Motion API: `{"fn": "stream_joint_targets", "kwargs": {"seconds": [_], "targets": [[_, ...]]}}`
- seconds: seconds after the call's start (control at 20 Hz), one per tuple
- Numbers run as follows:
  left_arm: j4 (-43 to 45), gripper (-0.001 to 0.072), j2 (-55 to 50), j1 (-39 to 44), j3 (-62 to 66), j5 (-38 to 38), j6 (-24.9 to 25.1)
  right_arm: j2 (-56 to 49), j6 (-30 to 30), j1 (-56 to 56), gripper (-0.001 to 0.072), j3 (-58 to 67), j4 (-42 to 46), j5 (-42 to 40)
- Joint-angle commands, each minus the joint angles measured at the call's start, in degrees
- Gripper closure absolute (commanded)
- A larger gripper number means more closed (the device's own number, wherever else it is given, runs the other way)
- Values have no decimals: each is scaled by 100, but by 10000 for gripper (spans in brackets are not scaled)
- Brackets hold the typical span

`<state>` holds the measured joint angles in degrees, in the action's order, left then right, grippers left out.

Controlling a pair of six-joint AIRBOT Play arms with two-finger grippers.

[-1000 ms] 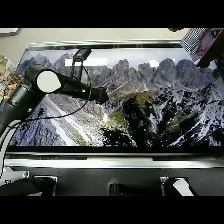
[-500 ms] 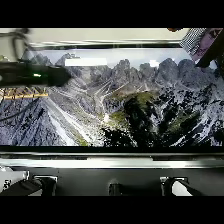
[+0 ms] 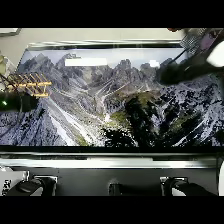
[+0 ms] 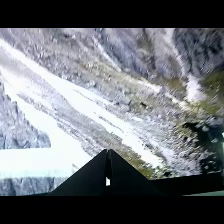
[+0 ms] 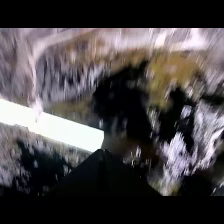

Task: Fold the clothes and pants, and hang the long-sleeved shirts on hangers.

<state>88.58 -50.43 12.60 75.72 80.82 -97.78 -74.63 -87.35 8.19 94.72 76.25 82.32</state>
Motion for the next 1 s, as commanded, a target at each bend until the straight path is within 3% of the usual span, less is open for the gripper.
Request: {"fn": "stream_joint_targets", "kwargs": {"seconds": [0.0, 0.95], "targets": [[188, 683, 260, -79, -850, -205, 7, -15, 125, 190, 689, -896, -15, 90], [269, 681, 177, -79, -903, -442, -35, -13, 107, 190, 688, -997, -15, 20]]}}
